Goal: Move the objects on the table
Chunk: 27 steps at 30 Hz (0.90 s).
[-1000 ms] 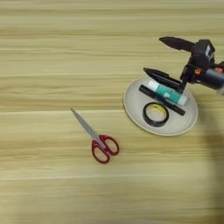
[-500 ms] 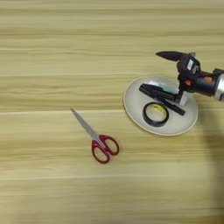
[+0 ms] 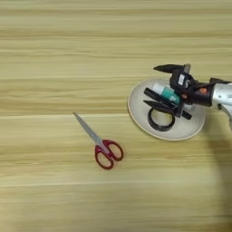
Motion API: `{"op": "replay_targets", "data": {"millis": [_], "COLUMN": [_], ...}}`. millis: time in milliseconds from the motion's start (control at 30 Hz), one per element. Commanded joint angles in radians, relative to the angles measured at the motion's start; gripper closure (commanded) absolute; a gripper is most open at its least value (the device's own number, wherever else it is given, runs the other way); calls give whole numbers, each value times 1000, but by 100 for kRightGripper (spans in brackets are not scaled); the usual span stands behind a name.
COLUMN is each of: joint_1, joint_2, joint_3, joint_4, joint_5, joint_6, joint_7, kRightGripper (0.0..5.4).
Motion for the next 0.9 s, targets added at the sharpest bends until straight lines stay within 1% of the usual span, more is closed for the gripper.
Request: {"op": "replay_targets", "data": {"millis": [33, 300, 900], "joint_1": [-65, -78, -89], "joint_2": [-7, 8, 16], "joint_3": [7, 51, 92], "joint_4": [-19, 25, 76], "joint_5": [-11, -66, -132], "joint_6": [-25, -56, -101], "joint_7": [-45, -80, -122], "kRightGripper": [4, 4, 4]}}
